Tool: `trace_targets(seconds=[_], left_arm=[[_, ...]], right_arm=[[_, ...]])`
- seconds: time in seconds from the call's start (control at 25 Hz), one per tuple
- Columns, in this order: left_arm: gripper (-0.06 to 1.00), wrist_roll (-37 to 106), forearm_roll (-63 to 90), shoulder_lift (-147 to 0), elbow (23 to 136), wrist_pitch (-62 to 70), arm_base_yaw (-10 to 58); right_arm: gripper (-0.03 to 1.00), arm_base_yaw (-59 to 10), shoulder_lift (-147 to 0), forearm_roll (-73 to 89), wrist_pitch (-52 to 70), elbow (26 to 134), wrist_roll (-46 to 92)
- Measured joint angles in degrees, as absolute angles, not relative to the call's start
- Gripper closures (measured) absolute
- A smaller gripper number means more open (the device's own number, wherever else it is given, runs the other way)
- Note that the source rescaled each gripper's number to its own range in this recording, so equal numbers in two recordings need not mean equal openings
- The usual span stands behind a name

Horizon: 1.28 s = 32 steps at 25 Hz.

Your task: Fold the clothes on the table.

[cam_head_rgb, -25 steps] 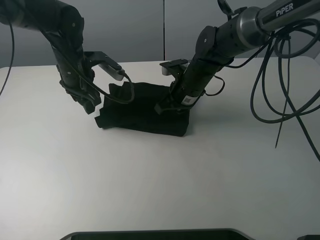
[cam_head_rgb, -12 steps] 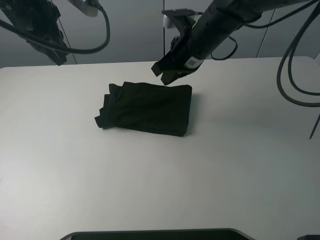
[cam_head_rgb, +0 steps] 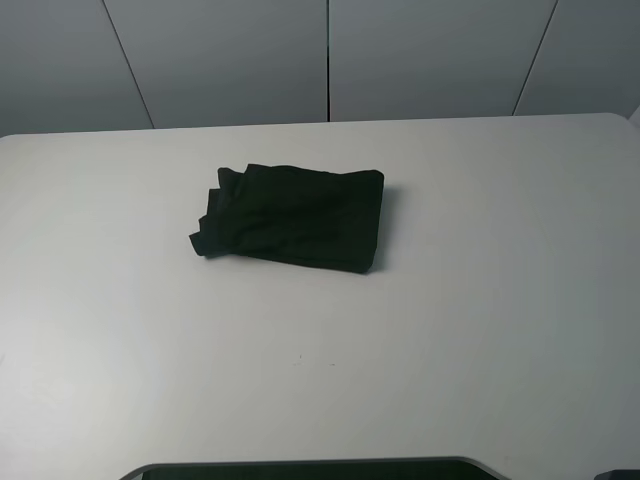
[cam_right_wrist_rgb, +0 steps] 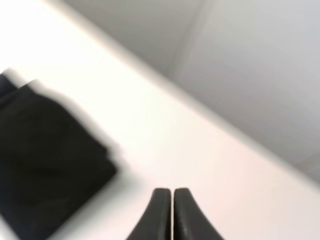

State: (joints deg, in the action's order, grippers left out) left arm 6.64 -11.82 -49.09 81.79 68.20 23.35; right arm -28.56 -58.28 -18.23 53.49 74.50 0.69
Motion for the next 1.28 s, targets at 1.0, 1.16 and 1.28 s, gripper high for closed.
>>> trace_targets(seconds=[1.0,1.16,1.28], left_arm=[[-0.04,-3.8,-19.4,-17.9,81.2,70.2,23.3],[-0.05,-3.9,-20.6,-15.4,78.6,70.2,23.3],[-0.05,-5.9,-20.6,-13.2,75.4,70.2,23.3]], right_arm=[[-0.03,-19.1,-7.2,-26.8,69.9,74.7,12.4],[-0.03,-9.2,-6.3,-27.9,70.1,74.7,16.3],[-0.03,-4.8,-5.9,-25.3,70.1,74.7,15.3]])
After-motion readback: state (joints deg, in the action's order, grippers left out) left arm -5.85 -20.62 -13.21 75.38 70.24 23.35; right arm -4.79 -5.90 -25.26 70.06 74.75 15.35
